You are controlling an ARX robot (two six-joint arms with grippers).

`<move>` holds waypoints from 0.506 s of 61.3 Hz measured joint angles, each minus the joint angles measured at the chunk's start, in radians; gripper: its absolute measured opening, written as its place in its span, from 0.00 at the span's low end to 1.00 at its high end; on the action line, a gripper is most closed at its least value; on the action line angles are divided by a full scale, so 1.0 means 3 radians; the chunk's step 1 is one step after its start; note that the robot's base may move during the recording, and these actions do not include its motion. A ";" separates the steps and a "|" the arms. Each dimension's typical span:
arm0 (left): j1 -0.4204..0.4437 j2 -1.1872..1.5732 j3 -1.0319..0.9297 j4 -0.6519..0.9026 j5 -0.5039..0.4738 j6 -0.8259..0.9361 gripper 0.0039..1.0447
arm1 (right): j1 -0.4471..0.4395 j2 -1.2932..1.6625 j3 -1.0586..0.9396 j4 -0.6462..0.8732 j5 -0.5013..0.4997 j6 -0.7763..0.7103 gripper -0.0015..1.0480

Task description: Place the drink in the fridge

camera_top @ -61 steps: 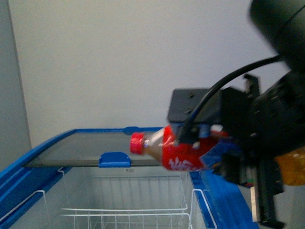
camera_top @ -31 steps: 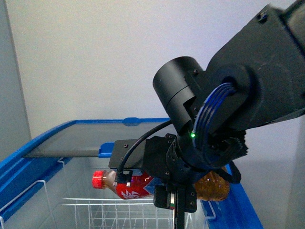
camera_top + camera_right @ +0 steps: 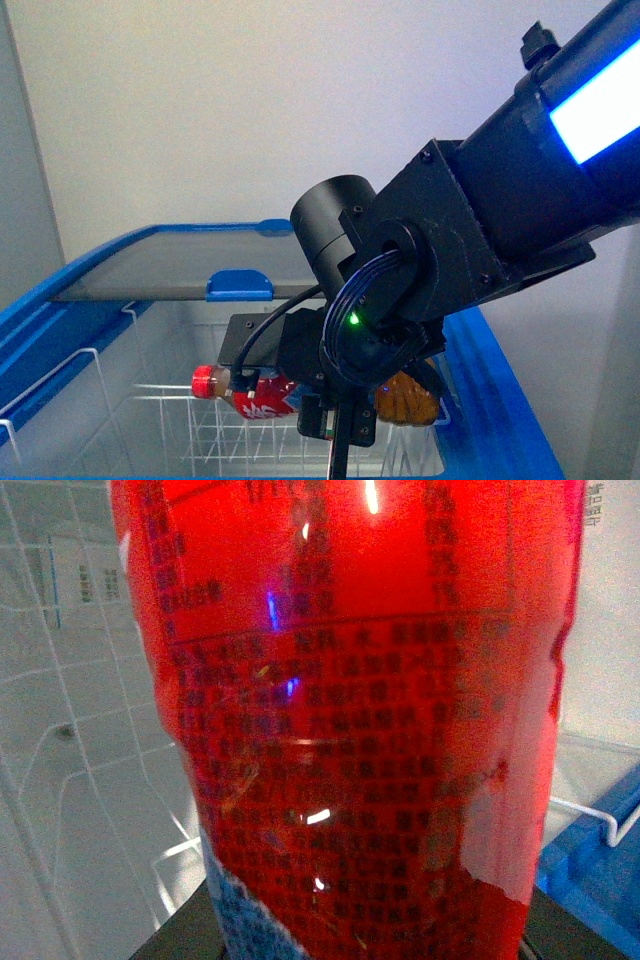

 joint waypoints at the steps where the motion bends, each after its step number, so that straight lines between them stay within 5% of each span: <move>1: 0.0000 -0.0027 0.0000 -0.0027 -0.0001 0.0000 0.02 | -0.0001 0.0022 0.0013 0.0019 0.0008 0.0005 0.38; 23: 0.0000 -0.0403 0.0000 -0.0403 -0.0001 0.0000 0.02 | -0.0024 0.0415 0.0245 0.0467 0.0248 0.0065 0.37; 31: 0.0000 -0.0844 0.0001 -0.0956 -0.0003 0.0000 0.02 | 0.0010 0.0785 0.0264 0.0833 0.0402 0.0090 0.37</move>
